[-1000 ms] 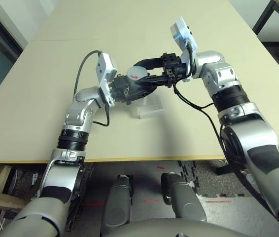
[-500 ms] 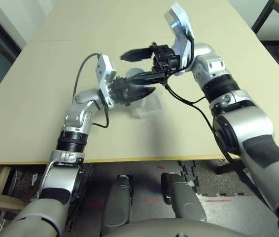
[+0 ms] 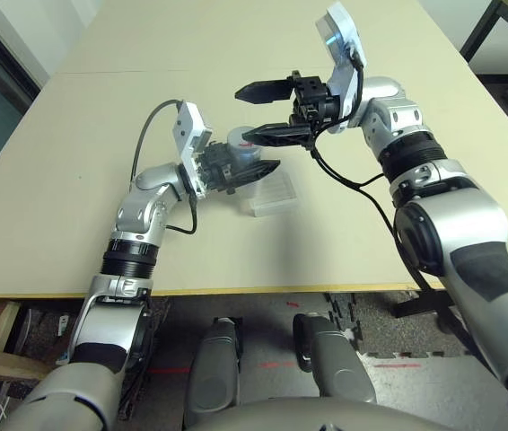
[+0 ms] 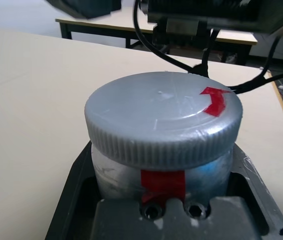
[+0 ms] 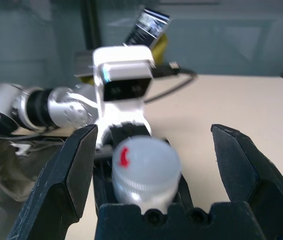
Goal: Pour the medicine from the bottle into the box.
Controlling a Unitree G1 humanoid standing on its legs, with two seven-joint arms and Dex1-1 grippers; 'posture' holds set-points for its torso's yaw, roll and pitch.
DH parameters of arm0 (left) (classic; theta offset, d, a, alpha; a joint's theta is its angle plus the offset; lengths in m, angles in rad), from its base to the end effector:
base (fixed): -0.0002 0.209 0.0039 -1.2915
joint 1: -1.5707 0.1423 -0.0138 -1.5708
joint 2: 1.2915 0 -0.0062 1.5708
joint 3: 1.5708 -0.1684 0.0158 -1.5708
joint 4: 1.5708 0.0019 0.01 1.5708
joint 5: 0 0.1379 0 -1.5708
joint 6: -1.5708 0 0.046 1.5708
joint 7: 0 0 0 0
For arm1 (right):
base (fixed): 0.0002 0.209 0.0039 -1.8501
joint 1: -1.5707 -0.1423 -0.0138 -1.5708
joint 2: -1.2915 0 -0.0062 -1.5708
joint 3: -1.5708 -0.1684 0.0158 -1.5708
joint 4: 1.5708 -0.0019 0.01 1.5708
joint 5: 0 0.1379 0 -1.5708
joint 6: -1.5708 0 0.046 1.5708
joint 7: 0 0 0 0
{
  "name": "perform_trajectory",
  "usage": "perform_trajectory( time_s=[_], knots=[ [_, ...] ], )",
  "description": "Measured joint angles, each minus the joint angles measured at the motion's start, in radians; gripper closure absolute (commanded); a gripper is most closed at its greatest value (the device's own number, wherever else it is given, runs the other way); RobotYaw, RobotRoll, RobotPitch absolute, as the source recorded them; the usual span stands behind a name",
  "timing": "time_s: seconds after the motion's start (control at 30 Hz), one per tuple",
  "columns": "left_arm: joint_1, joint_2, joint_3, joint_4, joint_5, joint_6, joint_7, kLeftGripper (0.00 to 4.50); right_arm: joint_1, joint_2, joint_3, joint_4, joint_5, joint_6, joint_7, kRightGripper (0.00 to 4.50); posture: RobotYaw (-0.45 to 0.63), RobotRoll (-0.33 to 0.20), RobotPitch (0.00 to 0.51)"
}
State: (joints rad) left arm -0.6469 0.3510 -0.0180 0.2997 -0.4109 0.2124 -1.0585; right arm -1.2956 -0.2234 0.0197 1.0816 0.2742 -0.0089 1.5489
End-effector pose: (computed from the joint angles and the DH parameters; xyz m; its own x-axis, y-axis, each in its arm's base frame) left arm 0.3043 0.1792 0.1658 0.3889 -0.9164 0.0944 0.9139 0.3967 0.0861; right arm 0.3651 -0.1261 0.2404 -0.0933 0.9956 -0.0091 -0.9759 -0.0933 -0.1973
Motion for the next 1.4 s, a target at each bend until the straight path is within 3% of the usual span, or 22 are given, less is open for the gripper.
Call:
perform_trajectory(
  time_s=[0.57,1.4],
  knots=[
    [-0.014,-0.010,0.000,0.030,0.006,-0.028,0.000,1.83,0.062,0.039,0.009,-0.097,-0.027,0.030,-0.034,0.00,-0.06,0.000,0.154],
    [-0.014,-0.018,-0.001,0.029,0.009,-0.030,0.000,1.83,0.057,0.081,0.009,-0.048,-0.074,0.023,-0.130,0.00,-0.05,0.000,0.159]
  ],
)
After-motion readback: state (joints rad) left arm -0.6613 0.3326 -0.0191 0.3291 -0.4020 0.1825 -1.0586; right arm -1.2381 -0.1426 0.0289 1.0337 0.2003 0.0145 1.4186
